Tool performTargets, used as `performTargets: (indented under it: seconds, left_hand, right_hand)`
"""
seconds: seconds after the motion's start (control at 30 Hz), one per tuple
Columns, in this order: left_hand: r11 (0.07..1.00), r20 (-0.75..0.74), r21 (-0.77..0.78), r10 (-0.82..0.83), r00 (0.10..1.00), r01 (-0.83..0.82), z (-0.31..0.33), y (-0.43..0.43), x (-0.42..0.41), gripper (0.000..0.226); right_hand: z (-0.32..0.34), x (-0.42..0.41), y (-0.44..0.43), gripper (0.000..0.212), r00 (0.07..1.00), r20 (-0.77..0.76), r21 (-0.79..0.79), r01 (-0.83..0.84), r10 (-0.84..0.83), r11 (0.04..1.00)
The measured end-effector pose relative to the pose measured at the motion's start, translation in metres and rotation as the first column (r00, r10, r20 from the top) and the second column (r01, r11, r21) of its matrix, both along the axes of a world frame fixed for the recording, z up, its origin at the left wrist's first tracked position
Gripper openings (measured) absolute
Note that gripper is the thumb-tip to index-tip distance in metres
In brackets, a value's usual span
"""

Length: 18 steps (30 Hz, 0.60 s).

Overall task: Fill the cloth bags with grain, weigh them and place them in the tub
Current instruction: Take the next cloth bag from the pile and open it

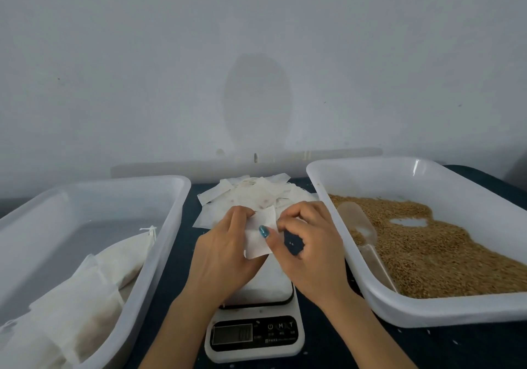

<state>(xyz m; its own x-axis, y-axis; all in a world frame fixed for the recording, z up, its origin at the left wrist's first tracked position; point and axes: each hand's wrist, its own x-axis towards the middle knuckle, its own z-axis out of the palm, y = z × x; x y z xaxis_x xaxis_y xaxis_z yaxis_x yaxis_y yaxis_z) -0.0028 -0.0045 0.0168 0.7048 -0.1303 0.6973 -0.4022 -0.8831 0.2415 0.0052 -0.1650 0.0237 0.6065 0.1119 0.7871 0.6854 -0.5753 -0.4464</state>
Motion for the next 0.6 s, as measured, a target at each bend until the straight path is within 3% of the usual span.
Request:
performTargets:
  seconds: [0.13,0.33,0.47,0.57,0.6]
  left_hand:
    - [0.992,-0.02,0.119,0.053,0.998,-0.05,-0.003,0.005,0.003,0.041]
    - [0.995,-0.141,-0.038,-0.098,0.985,0.094,-0.003,0.001,0.003,0.078]
    - [0.974,-0.231,-0.181,-0.178,0.957,0.138,-0.004,0.0,0.003,0.05]
    - [0.951,-0.239,-0.265,-0.225,0.945,0.159,-0.004,0.002,0.004,0.029]
    - [0.949,-0.24,-0.274,-0.225,0.944,0.157,-0.004,0.003,0.005,0.027]
  right_hand:
    - [0.001,-0.001,0.001,0.023,0.984,-0.089,0.094,-0.149,0.157,0.984]
    - [-0.002,-0.004,0.001,0.023,0.999,0.001,-0.16,-0.038,0.039,0.986]
    - [0.004,-0.01,0.003,0.024,0.998,-0.012,-0.257,-0.055,0.054,0.965]
    - [0.014,-0.02,0.005,0.015,1.0,-0.03,-0.266,-0.013,0.005,0.964]
    - [0.021,-0.022,0.004,0.021,0.997,-0.075,-0.248,-0.012,-0.007,0.969]
